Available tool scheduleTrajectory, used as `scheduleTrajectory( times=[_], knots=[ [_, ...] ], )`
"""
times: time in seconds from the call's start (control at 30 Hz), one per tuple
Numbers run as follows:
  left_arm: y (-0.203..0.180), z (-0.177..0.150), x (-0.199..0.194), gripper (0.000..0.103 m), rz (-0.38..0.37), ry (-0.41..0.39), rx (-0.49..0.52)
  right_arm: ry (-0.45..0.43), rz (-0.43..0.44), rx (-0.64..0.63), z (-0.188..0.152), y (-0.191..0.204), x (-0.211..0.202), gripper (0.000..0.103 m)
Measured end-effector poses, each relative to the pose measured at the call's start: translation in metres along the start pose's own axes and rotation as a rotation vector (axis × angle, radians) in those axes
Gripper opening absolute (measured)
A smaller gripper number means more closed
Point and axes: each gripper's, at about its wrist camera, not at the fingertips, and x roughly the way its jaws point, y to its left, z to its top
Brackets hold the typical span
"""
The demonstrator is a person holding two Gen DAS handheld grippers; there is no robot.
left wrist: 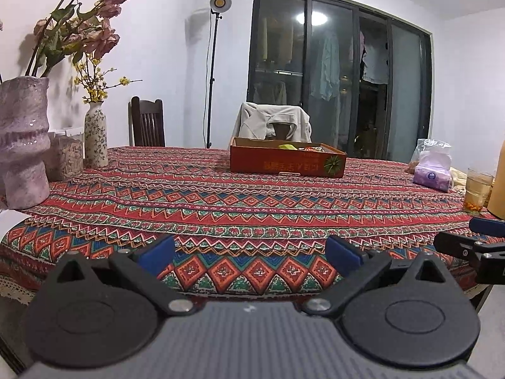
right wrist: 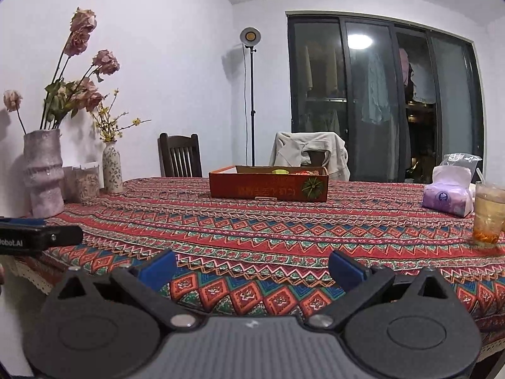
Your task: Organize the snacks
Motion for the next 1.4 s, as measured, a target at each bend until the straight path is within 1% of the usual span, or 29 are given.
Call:
scheduleTrajectory(
  times=[0.43, 0.77, 1.2, 1.4],
  knots=[
    [-0.0012, -0.0019, -0.0008, 0.103, -0.004, 0.002, 0.008, -0.007, 0.006, 0.001, 0.0008, 0.0002, 0.0003, 0.103],
    [-0.0007, -0.0008, -0.0004, 0.103, -0.004, 0.003, 0.009, 0.005, 0.003, -0.018, -0.0028, 0.0023, 0.0028, 0.103],
    [-0.0009, -0.0008, -0.0006, 0.103, -0.004, 0.002, 0.009, 0.01, 0.0, -0.004, -0.0034, -0.0002, 0.0044, 0.103],
    [-0.0009, -0.001, -0.0006, 0.103, -0.005, 0.002, 0.01, -0.002, -0.001, 0.008, -0.003, -0.0018, 0.0031, 0.103]
  ],
)
